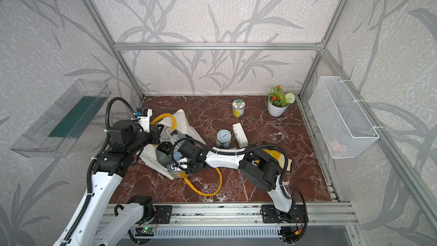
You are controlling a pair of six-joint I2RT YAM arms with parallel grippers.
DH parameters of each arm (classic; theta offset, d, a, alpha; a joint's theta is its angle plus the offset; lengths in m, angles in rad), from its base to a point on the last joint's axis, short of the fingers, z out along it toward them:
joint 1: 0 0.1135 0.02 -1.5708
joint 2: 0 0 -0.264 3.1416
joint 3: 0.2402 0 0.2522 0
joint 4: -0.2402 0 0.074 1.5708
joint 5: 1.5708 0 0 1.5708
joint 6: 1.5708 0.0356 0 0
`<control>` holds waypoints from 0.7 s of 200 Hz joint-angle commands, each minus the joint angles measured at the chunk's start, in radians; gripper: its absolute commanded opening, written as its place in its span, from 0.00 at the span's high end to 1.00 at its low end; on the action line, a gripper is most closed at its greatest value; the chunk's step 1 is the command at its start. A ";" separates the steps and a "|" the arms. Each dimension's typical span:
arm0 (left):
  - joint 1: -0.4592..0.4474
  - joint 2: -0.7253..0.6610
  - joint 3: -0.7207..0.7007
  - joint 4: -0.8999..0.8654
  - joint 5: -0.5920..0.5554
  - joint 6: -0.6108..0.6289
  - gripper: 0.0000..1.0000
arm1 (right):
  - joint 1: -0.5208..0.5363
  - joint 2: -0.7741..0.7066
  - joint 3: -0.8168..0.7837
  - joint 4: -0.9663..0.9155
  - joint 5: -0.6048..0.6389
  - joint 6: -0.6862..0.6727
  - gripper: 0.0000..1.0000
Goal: Take the alarm clock out of the canvas bag
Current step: Pick up the alarm from the canvas bag.
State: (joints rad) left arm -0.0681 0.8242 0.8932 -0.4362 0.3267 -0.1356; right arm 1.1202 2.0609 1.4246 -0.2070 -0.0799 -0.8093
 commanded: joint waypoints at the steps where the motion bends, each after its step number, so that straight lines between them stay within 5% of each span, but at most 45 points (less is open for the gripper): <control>1: 0.003 -0.031 0.040 0.046 0.050 -0.015 1.00 | 0.004 0.030 0.026 -0.004 0.017 -0.017 0.46; 75: 0.003 -0.051 0.029 0.051 0.055 -0.032 1.00 | 0.005 0.092 0.097 -0.051 -0.017 -0.027 0.56; 140: 0.003 -0.060 0.021 0.041 0.038 -0.027 1.00 | 0.007 0.085 0.096 -0.073 -0.002 -0.018 0.76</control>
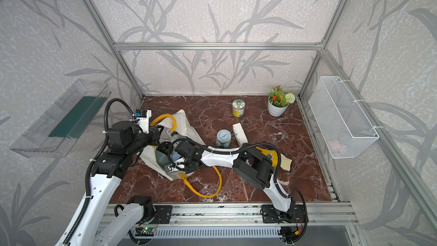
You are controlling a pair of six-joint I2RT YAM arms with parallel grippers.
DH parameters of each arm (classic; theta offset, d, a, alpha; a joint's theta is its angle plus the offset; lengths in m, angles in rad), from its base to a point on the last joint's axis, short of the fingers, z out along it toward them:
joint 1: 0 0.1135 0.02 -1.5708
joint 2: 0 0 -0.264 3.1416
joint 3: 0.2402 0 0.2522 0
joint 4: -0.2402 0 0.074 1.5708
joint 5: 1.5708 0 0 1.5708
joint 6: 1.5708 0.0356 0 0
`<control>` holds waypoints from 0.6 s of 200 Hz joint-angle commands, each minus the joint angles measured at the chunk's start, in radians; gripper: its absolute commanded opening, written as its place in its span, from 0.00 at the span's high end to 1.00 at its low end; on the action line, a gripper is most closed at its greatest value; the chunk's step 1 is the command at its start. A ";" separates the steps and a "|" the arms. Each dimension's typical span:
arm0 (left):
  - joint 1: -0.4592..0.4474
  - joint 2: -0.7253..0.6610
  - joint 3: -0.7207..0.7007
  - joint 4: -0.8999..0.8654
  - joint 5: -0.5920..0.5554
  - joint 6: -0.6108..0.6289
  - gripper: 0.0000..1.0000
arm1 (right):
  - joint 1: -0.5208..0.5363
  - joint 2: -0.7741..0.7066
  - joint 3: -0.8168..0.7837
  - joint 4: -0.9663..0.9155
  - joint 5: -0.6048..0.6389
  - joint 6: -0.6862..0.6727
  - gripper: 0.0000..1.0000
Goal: Take the alarm clock out of the canvas bag
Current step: Pick up the alarm from the canvas bag.
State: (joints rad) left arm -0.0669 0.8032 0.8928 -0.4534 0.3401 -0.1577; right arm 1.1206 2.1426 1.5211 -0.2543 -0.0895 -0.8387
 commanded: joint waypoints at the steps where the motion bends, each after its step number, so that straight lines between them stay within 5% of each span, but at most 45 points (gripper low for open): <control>1: 0.002 -0.038 0.022 0.058 0.023 -0.005 1.00 | 0.007 0.002 -0.002 -0.025 0.007 0.013 0.76; 120: 0.002 -0.055 0.013 -0.008 -0.100 0.030 1.00 | 0.042 -0.108 -0.018 -0.041 -0.040 0.133 0.89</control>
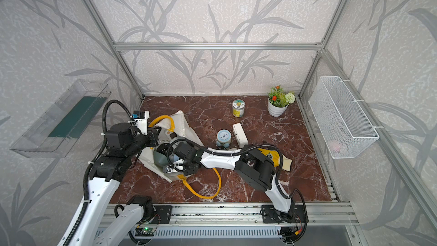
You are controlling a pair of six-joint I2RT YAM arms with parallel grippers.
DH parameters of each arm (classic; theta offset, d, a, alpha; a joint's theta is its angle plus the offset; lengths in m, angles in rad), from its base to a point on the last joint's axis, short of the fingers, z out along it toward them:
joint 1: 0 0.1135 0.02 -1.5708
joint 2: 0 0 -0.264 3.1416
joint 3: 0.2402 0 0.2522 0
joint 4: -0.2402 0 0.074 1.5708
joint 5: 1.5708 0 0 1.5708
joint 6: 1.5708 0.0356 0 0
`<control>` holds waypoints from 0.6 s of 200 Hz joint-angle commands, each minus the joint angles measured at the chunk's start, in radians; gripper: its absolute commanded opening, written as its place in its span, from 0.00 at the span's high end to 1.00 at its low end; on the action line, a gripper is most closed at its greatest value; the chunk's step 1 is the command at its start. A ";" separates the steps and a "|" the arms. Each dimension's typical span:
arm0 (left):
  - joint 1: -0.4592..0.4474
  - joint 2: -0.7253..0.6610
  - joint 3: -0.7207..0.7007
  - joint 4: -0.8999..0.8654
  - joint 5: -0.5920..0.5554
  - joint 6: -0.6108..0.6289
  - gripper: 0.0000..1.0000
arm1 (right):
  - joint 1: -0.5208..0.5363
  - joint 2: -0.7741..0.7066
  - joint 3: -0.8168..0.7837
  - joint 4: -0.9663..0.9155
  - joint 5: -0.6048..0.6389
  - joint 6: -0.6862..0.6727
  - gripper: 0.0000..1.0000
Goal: Take the alarm clock out of the canvas bag
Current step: Pick up the alarm from the canvas bag.
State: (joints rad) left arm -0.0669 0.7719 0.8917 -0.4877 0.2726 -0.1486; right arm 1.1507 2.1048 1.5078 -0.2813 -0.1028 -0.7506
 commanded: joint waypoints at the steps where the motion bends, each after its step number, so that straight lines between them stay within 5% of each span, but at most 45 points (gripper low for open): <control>1: 0.002 -0.024 0.014 0.025 -0.033 0.021 1.00 | 0.012 -0.071 -0.005 -0.014 -0.028 0.047 0.89; 120: 0.002 0.013 0.041 -0.038 -0.128 0.041 1.00 | 0.014 -0.155 -0.013 -0.039 -0.051 0.113 0.90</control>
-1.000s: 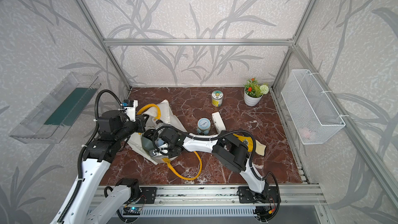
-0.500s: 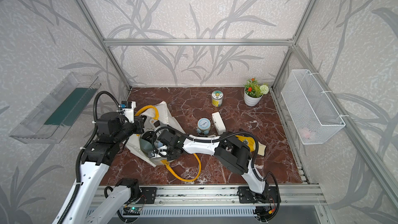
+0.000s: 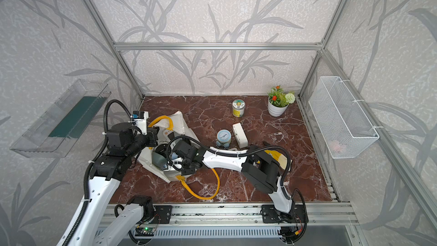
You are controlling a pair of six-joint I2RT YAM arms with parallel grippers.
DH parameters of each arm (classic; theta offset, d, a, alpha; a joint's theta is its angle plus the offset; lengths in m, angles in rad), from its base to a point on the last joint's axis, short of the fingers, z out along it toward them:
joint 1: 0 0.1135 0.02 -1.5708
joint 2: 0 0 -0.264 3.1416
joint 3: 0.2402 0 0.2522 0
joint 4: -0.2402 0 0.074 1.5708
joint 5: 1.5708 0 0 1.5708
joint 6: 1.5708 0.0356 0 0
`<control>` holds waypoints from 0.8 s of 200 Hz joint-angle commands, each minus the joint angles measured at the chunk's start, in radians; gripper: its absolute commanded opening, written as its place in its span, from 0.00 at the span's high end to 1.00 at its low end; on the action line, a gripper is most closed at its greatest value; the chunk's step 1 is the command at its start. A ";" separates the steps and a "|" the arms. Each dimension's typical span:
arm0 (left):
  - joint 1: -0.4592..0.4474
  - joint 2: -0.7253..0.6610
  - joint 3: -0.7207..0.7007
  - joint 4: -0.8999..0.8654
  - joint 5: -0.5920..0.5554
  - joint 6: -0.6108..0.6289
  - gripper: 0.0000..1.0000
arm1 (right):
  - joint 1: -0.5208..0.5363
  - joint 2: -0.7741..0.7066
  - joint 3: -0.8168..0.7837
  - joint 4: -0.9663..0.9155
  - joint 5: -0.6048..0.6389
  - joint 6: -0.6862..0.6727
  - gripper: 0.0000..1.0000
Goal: Take the alarm clock out of the canvas bag
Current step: Pick up the alarm from the canvas bag.
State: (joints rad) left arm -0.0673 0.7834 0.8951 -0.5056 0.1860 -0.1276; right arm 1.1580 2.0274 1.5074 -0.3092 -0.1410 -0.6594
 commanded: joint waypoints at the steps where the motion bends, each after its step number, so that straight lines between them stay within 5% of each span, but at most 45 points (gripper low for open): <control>1: 0.003 0.001 0.038 -0.021 -0.042 0.020 1.00 | 0.006 -0.079 -0.014 -0.011 -0.012 0.023 0.90; 160: 0.004 0.014 0.051 -0.078 -0.097 0.058 1.00 | 0.005 -0.361 -0.102 -0.030 -0.028 0.127 0.90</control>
State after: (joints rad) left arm -0.0673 0.7948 0.9150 -0.5480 0.1230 -0.0944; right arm 1.1580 1.7344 1.4055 -0.3290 -0.1612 -0.5453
